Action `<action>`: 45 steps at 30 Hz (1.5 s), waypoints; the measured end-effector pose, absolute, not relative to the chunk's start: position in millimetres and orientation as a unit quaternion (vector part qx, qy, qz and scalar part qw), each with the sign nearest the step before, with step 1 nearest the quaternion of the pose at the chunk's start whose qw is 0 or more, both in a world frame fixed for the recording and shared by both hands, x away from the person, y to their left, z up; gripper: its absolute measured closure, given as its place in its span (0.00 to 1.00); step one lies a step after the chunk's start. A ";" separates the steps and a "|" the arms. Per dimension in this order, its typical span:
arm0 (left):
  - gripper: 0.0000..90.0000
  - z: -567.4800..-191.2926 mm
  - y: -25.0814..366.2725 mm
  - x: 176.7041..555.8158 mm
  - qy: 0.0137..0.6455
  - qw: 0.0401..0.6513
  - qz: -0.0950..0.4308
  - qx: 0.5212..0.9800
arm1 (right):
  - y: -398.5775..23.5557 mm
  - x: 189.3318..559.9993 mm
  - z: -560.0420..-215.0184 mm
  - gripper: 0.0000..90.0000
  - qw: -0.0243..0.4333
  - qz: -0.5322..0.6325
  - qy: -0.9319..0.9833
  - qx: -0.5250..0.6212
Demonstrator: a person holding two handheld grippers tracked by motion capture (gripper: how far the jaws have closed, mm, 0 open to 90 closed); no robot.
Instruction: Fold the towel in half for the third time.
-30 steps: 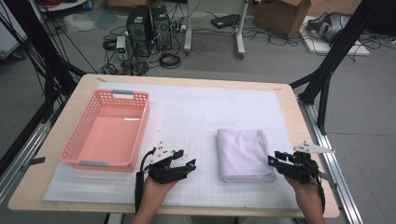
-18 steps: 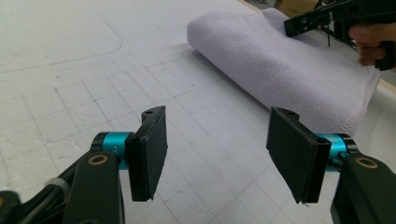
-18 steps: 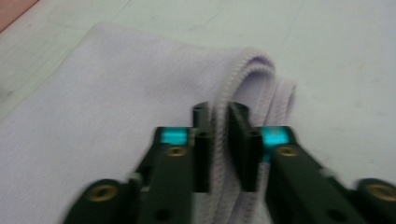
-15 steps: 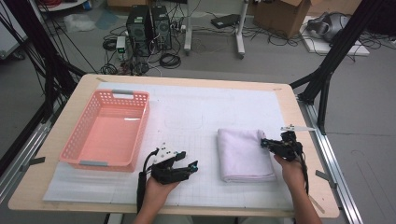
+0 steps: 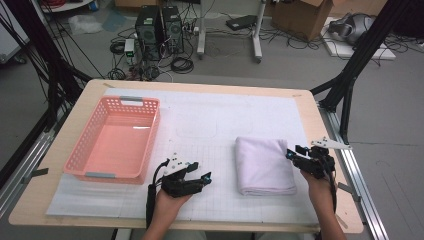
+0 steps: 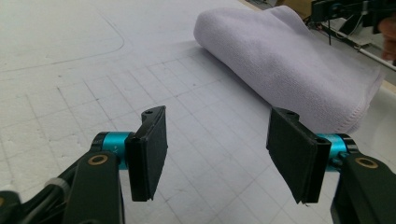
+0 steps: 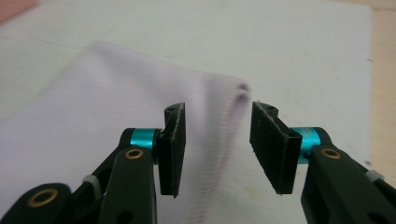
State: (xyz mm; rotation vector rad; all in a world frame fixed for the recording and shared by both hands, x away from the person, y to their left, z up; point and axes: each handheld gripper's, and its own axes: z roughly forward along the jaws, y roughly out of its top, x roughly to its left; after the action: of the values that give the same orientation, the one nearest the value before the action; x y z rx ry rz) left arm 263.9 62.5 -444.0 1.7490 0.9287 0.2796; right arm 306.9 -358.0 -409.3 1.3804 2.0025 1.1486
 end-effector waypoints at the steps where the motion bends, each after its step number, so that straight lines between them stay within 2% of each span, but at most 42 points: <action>1: 0.43 -443.8 62.7 263.8 0.390 0.541 0.118 0.736 | -356.2 301.1 -407.4 0.63 0.215 0.429 0.730 0.486; 3: 0.43 -443.2 63.4 263.4 0.388 0.540 0.122 0.736 | -352.4 292.6 -407.9 0.68 0.195 0.447 0.740 0.463; 5: 0.43 -443.0 63.8 263.4 0.388 0.541 0.121 0.736 | -347.0 286.2 -413.9 0.70 0.164 0.454 0.760 0.435; 8: 0.43 -442.6 63.6 263.3 0.388 0.542 0.121 0.736 | -340.8 279.4 -424.6 0.71 0.145 0.423 0.794 0.413; 17: 0.43 -439.7 71.4 264.0 0.397 0.555 0.116 0.722 | -362.6 253.1 -433.7 0.71 0.164 0.395 0.811 0.399; 22: 0.40 -438.4 75.5 264.7 0.388 0.559 0.115 0.723 | -379.7 239.0 -425.8 0.65 0.174 0.420 0.790 0.411; 24: 0.37 -438.4 75.1 264.8 0.384 0.570 0.116 0.717 | -386.5 234.4 -421.8 0.57 0.176 0.441 0.774 0.419; 26: 0.35 -438.3 74.4 264.5 0.374 0.578 0.126 0.714 | -391.0 231.5 -419.0 0.55 0.170 0.467 0.759 0.421; 29: 0.35 -439.0 74.0 264.3 0.362 0.589 0.133 0.710 | -393.7 227.6 -415.0 0.49 0.185 0.476 0.751 0.418; 31: 0.36 -439.0 73.8 264.0 0.358 0.588 0.158 0.708 | -394.2 226.5 -414.6 0.42 0.192 0.475 0.748 0.422; 35: 0.34 -438.0 74.7 264.9 0.357 0.585 0.157 0.711 | -395.8 226.3 -415.4 0.30 0.203 0.476 0.743 0.424; 38: 0.31 -437.1 74.4 265.7 0.368 0.580 0.150 0.711 | -396.3 225.2 -415.0 0.24 0.215 0.472 0.742 0.424; 45: 0.24 -437.1 70.1 265.7 0.370 0.582 0.154 0.708 | -397.8 222.4 -415.6 0.22 0.227 0.467 0.741 0.426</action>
State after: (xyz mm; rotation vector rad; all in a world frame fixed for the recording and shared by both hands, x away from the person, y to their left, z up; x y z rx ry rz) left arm 265.7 70.1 -437.1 1.6533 0.8637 0.3585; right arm 222.4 -397.8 -415.6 1.1730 2.0408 1.2870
